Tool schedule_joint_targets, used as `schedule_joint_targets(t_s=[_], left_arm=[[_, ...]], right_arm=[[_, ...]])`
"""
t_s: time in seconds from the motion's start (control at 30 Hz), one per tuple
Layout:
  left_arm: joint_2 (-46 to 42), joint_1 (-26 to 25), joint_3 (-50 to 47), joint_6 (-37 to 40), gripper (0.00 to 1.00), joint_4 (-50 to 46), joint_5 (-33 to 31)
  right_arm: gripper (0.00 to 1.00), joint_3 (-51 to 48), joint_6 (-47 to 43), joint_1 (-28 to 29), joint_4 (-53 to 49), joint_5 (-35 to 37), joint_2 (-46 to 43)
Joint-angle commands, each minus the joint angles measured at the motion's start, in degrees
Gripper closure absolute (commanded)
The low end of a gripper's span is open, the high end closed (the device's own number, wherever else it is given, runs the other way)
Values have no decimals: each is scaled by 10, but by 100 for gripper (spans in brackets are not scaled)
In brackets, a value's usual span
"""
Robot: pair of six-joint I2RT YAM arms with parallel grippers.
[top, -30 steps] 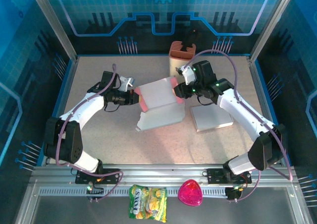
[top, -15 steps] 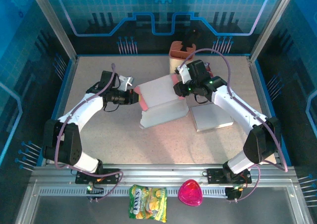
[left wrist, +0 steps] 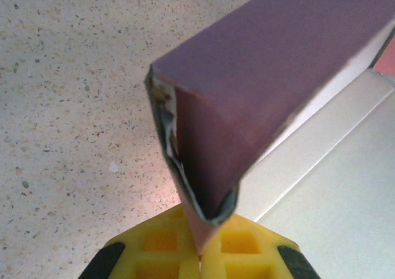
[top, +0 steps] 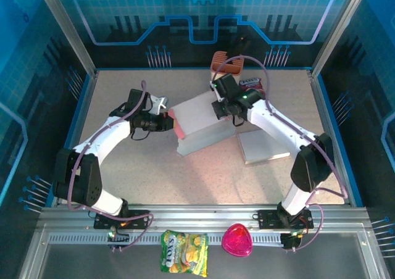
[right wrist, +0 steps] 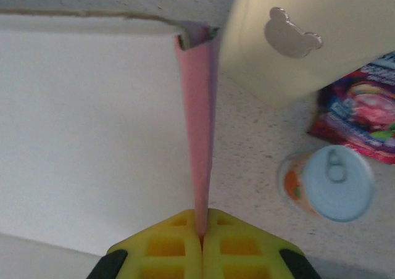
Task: Fold the paper box
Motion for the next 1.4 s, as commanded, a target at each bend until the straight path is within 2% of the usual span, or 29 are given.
schedule_joint_targets(t_s=[0.0, 0.17, 0.43, 0.67, 0.77, 1.13, 1.37], left_arm=[[3, -17, 20, -12, 100, -2, -8], [10, -26, 25, -17, 100, -11, -29], [15, -31, 32, -15, 100, -17, -38], [20, -37, 43, -18, 100, -27, -45], [22, -37, 46, -22, 100, -28, -47], [31, -45, 21, -52, 100, -17, -80], [44, -75, -36, -106, 100, 28, -146]], right_arm=[[100, 48, 66, 30, -97, 135, 38], [100, 86, 99, 53, -147, 184, 73], [100, 103, 88, 56, -144, 165, 96], [100, 213, 132, 75, -276, 299, 189], [100, 222, 122, 100, -280, 335, 201], [100, 167, 177, 108, -239, 220, 167], [100, 84, 234, 135, -195, 219, 141]])
